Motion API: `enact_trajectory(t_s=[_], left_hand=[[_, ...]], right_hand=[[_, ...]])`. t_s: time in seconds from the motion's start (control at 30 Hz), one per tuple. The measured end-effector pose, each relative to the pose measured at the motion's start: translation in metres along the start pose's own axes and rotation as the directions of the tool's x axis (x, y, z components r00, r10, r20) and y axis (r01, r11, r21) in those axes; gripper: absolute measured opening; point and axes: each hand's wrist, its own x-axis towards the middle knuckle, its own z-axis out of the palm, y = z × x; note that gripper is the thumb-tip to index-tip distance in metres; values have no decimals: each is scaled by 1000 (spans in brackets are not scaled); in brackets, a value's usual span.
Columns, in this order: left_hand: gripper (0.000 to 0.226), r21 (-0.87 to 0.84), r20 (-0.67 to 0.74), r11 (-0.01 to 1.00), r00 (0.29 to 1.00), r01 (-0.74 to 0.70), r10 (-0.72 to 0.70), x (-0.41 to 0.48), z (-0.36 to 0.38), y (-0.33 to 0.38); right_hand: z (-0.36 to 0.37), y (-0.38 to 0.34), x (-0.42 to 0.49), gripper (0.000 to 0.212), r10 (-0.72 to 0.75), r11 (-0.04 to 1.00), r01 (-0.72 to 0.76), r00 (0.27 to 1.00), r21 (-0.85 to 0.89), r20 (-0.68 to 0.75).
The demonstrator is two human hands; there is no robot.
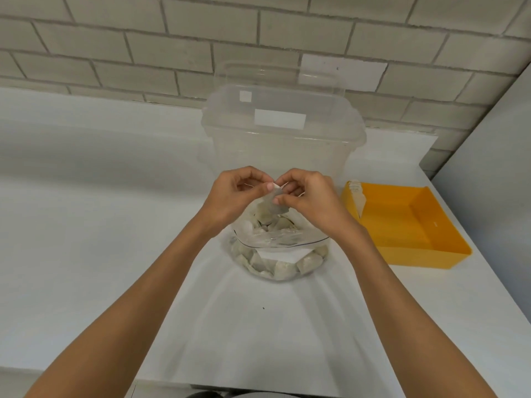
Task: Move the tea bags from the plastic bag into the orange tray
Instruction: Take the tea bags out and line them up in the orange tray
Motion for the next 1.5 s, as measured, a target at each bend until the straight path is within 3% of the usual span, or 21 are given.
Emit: enact_trajectory(t_s=[0.27, 0.47, 0.7, 0.93, 1.13, 1.33, 1.4, 1.5], left_hand=[[6, 190, -51, 982, 999, -2, 12, 9, -15, -9], [13, 211, -38, 977, 999, 12, -4, 15, -28, -10], [12, 236, -57, 971, 998, 33, -20, 11, -34, -10], [10, 244, -43, 969, 998, 46, -36, 6, -38, -7], [11, 283, -7, 959, 1000, -21, 24, 6, -35, 6], [19, 344, 148, 933, 987, -110, 62, 11, -16, 22], [10, 320, 177, 941, 982, -113, 58, 15, -6, 29], [17, 256, 243, 961, 969, -105, 41, 19, 13, 43]], right_hand=[[7, 9, 11, 11, 9, 997, -1, 995, -82, 97], [31, 26, 17, 27, 8, 946, 51, 984, -322, 179], [46, 29, 19, 33, 8, 917, 59, 986, -394, 166], [37, 25, 16, 20, 52, 981, -35, 995, -192, 83], [-2, 12, 7, 5, 128, 975, -139, 989, 171, 71], [-49, 0, 3, 21, 86, 936, -125, 988, 330, 130], [-64, -2, 1, 22, 73, 912, -130, 985, 390, 159], [-84, -4, -5, 19, 69, 870, -160, 976, 466, 207]])
